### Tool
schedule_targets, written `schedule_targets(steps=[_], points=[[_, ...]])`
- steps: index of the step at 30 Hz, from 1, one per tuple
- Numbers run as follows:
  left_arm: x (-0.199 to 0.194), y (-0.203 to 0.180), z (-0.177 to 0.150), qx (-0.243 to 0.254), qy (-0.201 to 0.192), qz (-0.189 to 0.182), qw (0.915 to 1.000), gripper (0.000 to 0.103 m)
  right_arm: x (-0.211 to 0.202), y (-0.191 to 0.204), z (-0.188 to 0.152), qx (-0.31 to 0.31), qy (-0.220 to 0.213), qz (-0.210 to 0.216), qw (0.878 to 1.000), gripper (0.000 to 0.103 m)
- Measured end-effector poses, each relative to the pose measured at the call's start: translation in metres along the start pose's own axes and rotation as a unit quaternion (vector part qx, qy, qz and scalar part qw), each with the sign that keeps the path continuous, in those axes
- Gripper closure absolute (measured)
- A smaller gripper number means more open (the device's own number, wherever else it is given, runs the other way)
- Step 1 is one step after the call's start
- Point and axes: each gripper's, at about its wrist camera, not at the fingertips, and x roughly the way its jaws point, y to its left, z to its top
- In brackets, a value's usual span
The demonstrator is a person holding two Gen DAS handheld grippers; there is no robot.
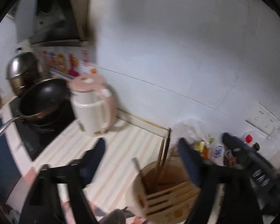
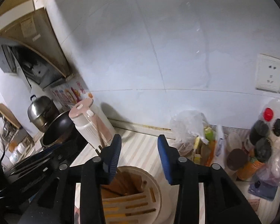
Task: Organize utensils
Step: 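Move both open tools back over the remaining chopsticks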
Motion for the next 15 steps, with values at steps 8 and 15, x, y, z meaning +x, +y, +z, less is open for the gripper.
schedule_targets(steps=[8, 15], points=[[-0.026, -0.003, -0.034, 0.027, 0.041, 0.024, 0.9985, 0.000, -0.068, -0.023, -0.004, 0.036, -0.007, -0.070, 0.997, 0.032], [-0.021, -0.049, -0.086, 0.089, 0.099, -0.018, 0.9910, 0.000, -0.120, -0.082, -0.058, 0.090, 0.031, -0.160, 0.982, 0.016]])
